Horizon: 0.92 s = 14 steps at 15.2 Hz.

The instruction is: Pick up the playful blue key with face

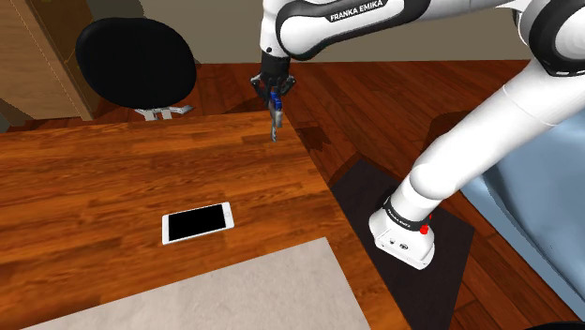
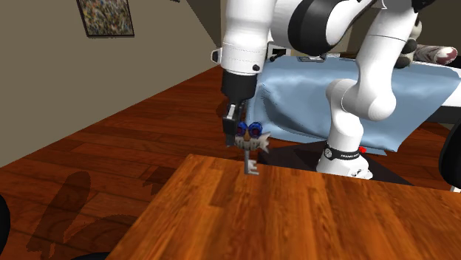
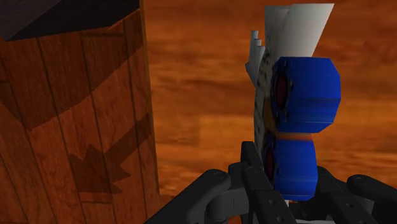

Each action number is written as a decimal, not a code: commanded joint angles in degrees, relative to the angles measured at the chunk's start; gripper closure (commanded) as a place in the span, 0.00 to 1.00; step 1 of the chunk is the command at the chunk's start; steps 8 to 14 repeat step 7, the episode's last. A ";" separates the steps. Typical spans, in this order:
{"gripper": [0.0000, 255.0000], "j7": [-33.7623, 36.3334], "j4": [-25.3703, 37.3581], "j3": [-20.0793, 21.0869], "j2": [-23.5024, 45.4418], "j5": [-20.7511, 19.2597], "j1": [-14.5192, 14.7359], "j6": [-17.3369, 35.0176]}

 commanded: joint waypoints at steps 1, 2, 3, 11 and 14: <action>1.00 -0.21 1.13 -0.10 -0.40 0.16 0.01 -1.53; 1.00 -0.32 1.71 -0.16 -0.62 0.24 0.02 -2.31; 1.00 -0.43 2.30 -0.21 -0.81 0.31 0.02 -3.08; 1.00 -0.65 3.61 -0.33 -1.20 0.45 0.02 -4.75; 1.00 -0.65 3.61 -0.33 -1.20 0.45 0.02 -4.75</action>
